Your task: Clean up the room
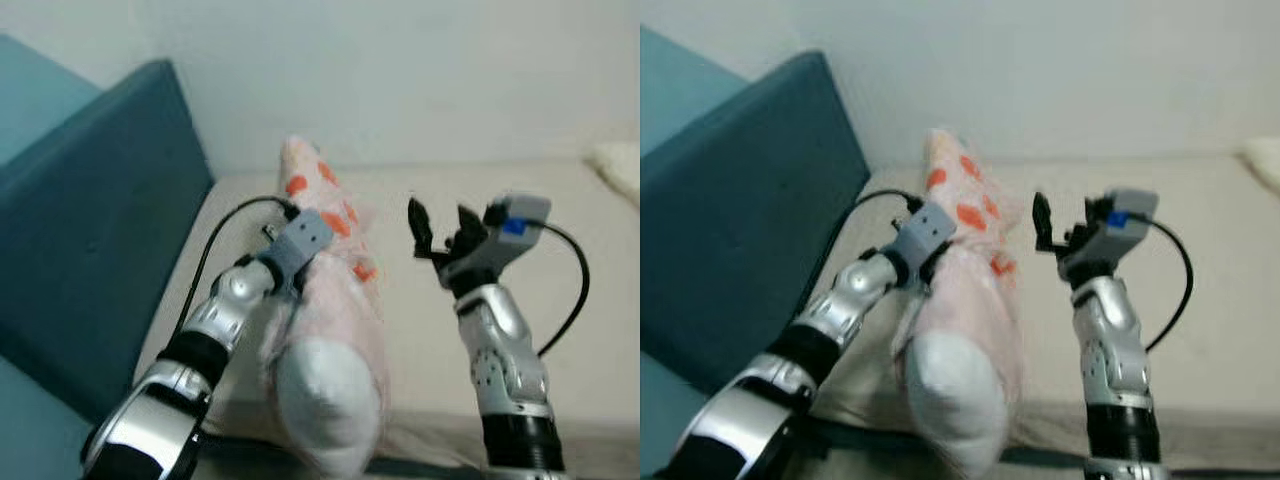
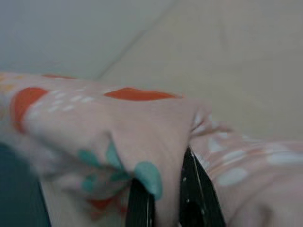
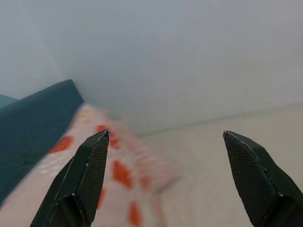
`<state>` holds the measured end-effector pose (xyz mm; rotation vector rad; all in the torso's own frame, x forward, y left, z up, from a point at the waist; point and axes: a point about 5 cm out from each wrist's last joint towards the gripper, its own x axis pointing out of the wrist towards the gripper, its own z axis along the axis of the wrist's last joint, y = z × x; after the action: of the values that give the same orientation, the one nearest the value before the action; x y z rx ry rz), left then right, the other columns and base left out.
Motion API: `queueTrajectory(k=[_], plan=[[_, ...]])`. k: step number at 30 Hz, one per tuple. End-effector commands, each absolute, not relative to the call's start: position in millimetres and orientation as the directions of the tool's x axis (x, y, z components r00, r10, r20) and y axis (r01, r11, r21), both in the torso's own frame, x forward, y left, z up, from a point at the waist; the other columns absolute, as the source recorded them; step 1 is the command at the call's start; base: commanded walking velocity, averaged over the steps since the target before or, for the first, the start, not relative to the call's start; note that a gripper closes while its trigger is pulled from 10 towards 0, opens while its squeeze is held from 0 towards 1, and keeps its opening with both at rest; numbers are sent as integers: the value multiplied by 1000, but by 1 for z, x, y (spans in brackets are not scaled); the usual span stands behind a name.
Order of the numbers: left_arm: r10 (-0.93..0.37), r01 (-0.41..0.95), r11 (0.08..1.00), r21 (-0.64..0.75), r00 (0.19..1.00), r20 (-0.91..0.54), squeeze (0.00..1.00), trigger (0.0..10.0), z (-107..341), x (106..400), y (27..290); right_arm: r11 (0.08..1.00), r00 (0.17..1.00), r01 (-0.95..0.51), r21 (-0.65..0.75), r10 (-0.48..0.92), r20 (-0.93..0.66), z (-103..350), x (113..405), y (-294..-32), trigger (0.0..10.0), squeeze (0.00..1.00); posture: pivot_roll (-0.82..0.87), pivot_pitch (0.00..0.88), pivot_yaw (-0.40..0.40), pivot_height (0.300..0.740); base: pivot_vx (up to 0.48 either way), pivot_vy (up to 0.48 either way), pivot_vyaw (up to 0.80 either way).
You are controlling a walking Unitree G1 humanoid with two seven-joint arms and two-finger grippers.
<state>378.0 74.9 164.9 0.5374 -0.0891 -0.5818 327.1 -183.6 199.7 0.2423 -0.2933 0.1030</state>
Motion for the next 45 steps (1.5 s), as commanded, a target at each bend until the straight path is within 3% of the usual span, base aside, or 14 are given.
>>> queueTrajectory(k=[1, 9, 18, 25, 34, 45], plan=[[-558, 475, 708, 523, 830, 1, 0, 10000, 179, 379, 73, 958, 951, -150, 243, 73, 301, 198, 327, -178, 10000, 0, -48, 0, 69, 740, 0, 390, 0], [-604, 521, 696, 494, 797, 10, 0, 10000, 177, 372, 58, 960, 950, -139, 243, 60, 306, 200, 326, -179, 10000, 0, -50, 0, 72, 740, 0, 49, 0], [-629, 534, 666, 521, 777, 7, 0, 10000, 175, 368, 49, 961, 949, -133, 243, 53, 310, 201, 325, -181, 10000, 0, -50, 0, 72, 740, 0, -462, 0], [-656, 541, 665, 515, 753, 55, 0, 10000, 181, 365, 45, 961, 949, -134, 241, 55, 309, 202, 326, -180, 10000, 0, -53, 0, 63, 740, 0, 0, 0], [-660, 558, 668, 492, 749, 46, 0, 10000, 179, 363, 44, 962, 950, -134, 240, 56, 308, 202, 326, -181, 10000, 0, -55, 0, 60, 740, 0, -213, 0], [-630, 487, 694, 531, 767, 119, 0, 10000, 192, 368, 55, 963, 949, -138, 231, 61, 310, 204, 325, -182, 10000, 0, -61, 0, 52, 740, 0, -44, 0]])
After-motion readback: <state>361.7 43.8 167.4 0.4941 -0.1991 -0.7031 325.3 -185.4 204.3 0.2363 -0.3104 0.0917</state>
